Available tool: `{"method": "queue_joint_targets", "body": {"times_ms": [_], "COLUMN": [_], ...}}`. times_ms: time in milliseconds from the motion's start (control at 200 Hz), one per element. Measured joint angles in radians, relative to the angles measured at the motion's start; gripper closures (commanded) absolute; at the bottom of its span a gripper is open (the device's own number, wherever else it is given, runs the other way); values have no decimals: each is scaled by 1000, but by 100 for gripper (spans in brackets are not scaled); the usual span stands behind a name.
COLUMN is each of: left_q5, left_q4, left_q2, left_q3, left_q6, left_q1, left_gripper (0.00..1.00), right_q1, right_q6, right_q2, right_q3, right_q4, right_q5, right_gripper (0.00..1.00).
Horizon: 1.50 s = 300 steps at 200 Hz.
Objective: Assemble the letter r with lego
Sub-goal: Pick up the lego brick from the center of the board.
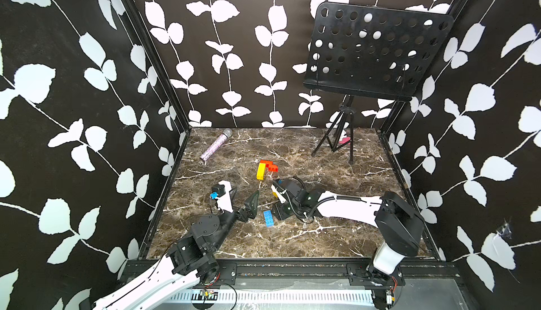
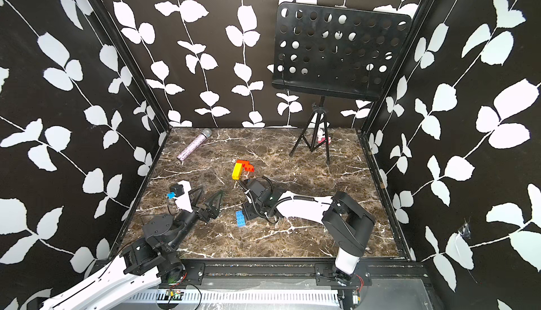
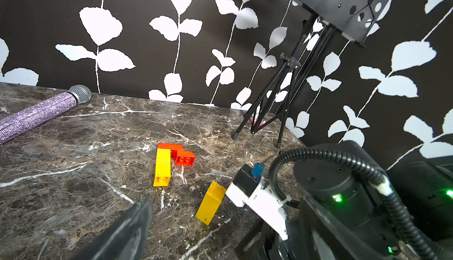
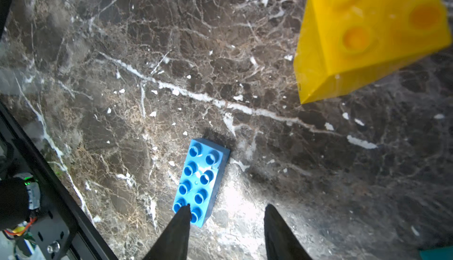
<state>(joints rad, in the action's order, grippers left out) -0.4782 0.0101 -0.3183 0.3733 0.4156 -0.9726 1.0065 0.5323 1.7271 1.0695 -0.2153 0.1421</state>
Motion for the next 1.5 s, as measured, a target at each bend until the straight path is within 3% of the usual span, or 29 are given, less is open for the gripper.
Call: {"method": "queue_joint_targets", "body": {"times_ms": [475,1295,1370,1500], "left_q5": [-23,-43,-45,-51], "left_q4": [44,52,52,52], "left_q2": [76,44,44,43], "left_q3": [1,4,4,4], "left_q6": [11,30,31,31], "left_q1": [0,0,0,0], "left_gripper": [5,5,5,5], "right_q1": [69,84,84,84], "right_q6": [-43,-106,-116,-138], "right_q2": [166,206,206,206], "right_q3": [130,173,173,169], "right_q4": [-77,-132,-129,-117], "right_q5": [-54,-152,-155,-161], "right_gripper": [49,56,60,75]}}
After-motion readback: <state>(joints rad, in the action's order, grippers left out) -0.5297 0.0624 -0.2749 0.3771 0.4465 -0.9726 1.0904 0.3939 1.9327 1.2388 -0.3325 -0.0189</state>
